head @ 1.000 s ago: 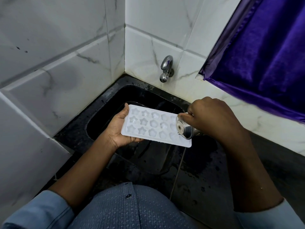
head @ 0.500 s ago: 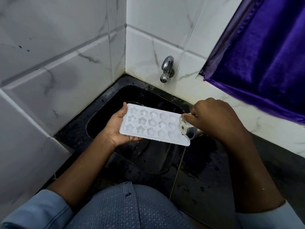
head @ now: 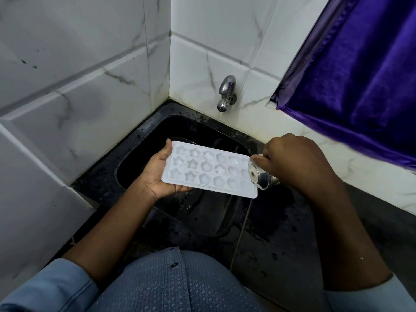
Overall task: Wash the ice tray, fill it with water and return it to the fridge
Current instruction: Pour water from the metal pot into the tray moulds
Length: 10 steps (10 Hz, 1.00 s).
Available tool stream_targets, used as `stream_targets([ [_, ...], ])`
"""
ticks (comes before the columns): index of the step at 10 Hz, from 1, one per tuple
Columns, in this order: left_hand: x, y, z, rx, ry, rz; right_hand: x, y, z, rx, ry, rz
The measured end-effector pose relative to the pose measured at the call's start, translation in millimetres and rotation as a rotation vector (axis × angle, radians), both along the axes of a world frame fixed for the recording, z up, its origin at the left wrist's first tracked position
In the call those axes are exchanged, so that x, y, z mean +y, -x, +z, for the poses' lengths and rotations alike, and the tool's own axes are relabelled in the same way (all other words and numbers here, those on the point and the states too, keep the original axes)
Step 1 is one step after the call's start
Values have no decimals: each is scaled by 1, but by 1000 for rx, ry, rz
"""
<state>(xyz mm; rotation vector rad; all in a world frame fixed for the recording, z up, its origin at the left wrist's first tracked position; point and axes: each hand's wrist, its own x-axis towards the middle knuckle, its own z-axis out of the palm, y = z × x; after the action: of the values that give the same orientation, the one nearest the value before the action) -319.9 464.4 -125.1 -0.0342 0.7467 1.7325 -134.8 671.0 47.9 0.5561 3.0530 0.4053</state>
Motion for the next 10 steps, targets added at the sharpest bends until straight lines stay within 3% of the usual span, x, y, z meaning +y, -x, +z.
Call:
stream_targets([
  [10, 4, 3, -6, 7, 8, -5, -12, 2, 11, -43, -77, 65],
])
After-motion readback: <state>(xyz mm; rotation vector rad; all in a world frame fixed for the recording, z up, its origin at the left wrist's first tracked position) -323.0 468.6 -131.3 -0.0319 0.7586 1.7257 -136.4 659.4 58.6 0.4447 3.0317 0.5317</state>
